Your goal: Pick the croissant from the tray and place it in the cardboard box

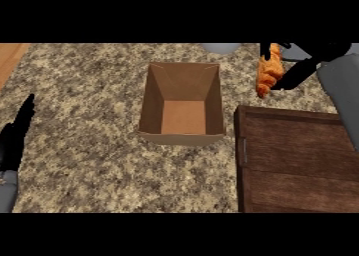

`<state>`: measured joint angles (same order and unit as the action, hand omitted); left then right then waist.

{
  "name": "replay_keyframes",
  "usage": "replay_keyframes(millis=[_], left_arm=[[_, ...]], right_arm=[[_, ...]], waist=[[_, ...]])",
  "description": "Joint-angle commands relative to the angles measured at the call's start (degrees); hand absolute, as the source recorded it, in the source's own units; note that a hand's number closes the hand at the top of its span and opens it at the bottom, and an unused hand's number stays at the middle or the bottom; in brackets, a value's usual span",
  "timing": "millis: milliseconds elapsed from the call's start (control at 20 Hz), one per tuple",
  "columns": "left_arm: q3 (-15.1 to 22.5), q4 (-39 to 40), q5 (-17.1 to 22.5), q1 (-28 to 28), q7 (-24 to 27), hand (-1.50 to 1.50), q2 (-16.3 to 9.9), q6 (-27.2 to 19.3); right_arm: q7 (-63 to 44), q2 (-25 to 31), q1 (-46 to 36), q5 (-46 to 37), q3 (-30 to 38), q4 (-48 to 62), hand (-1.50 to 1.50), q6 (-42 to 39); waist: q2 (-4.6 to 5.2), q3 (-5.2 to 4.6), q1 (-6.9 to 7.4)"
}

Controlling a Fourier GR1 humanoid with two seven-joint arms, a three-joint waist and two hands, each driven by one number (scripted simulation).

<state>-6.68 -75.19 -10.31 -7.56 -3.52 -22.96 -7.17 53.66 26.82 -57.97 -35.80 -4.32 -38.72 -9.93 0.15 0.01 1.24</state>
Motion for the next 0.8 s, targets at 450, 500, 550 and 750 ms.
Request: replay_keyframes(millis=[450, 500, 550, 750], left_arm=[[-1.7, -0.4, 0.1, 1.4, -0.1, 0.00, -0.8, 1.6], [-1.4, -1.7, -0.6, 2.3, -0.3, 0.00, 0.0, 0.4], [-1.3, -1.5, -0.2, 1.1, -0.7, 0.00, -0.4, 1.7], [-1.2, -1.4, -0.9, 0.9, -0.1, 0.00, 0.4, 1.1]], right_arm=[[-22.8, -18.6, -8.3, 5.8, -0.5, -3.3, 1.50, -11.8], [-26.2, -19.7, -7.9, 7.2, -0.4, -6.5, 1.50, -14.0], [-26.2, -19.8, -11.2, 6.5, 0.9, -2.2, 1.50, -12.1], [-26.8, -25.9, -8.9, 4.2, -1.6, -0.9, 1.50, -8.3]], waist=[[-0.29, -0.04, -0.80], [-0.55, -0.03, -1.26], [-0.13, -0.03, -0.49], [-0.04, -0.02, -0.43]])
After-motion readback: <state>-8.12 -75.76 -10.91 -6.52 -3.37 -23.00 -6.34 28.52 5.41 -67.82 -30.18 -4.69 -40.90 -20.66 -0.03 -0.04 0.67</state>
